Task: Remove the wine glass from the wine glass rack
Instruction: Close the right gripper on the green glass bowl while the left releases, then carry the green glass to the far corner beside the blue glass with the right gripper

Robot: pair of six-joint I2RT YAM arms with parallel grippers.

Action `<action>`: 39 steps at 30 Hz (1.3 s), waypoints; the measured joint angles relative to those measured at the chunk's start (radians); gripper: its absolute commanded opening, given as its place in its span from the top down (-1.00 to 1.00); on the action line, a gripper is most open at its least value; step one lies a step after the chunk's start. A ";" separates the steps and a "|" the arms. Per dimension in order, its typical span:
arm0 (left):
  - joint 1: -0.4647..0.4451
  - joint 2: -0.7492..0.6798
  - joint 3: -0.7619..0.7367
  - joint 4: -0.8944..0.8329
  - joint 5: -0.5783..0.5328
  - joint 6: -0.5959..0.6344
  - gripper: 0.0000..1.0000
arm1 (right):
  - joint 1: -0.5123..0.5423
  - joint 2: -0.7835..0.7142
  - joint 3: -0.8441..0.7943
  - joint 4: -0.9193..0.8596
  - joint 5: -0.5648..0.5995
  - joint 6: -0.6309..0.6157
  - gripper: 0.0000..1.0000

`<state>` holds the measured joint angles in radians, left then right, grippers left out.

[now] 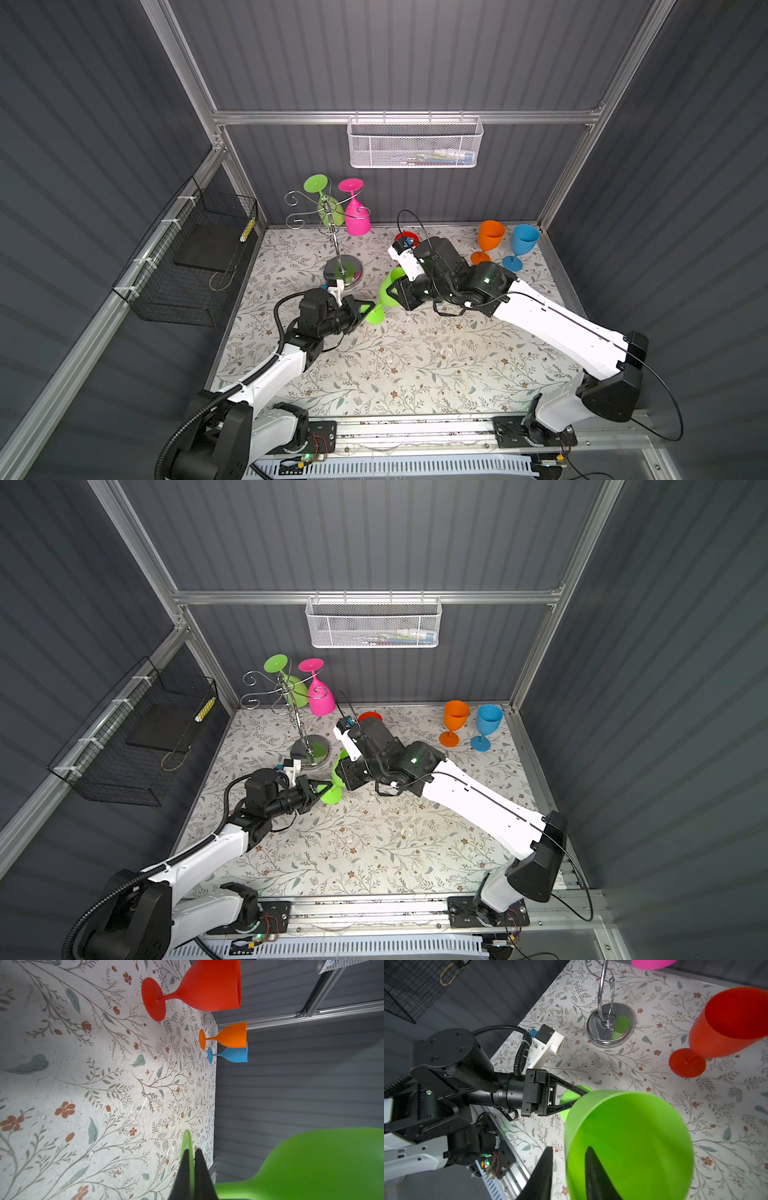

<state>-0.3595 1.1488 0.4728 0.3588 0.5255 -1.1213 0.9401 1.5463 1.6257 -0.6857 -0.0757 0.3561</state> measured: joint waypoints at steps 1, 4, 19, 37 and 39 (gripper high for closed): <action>0.000 0.000 -0.003 0.004 0.000 0.002 1.00 | 0.000 0.003 0.002 -0.002 -0.002 0.002 0.74; 0.000 0.001 -0.012 0.005 0.000 0.009 1.00 | 0.000 0.014 0.009 -0.009 -0.020 0.001 1.00; -0.002 -0.064 -0.014 -0.045 -0.023 0.064 -0.99 | -0.018 -0.028 -0.041 -0.062 0.024 -0.005 1.00; -0.002 -0.073 0.015 -0.109 -0.025 0.142 -1.00 | -0.516 -0.275 -0.305 -0.150 0.135 -0.021 1.00; -0.002 -0.053 0.023 -0.108 -0.022 0.146 -1.00 | -0.584 -0.273 -0.315 -0.153 0.140 -0.028 1.00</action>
<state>-0.3614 1.0958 0.4953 0.2508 0.5037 -0.9749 0.3561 1.2736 1.3109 -0.8391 0.0647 0.3283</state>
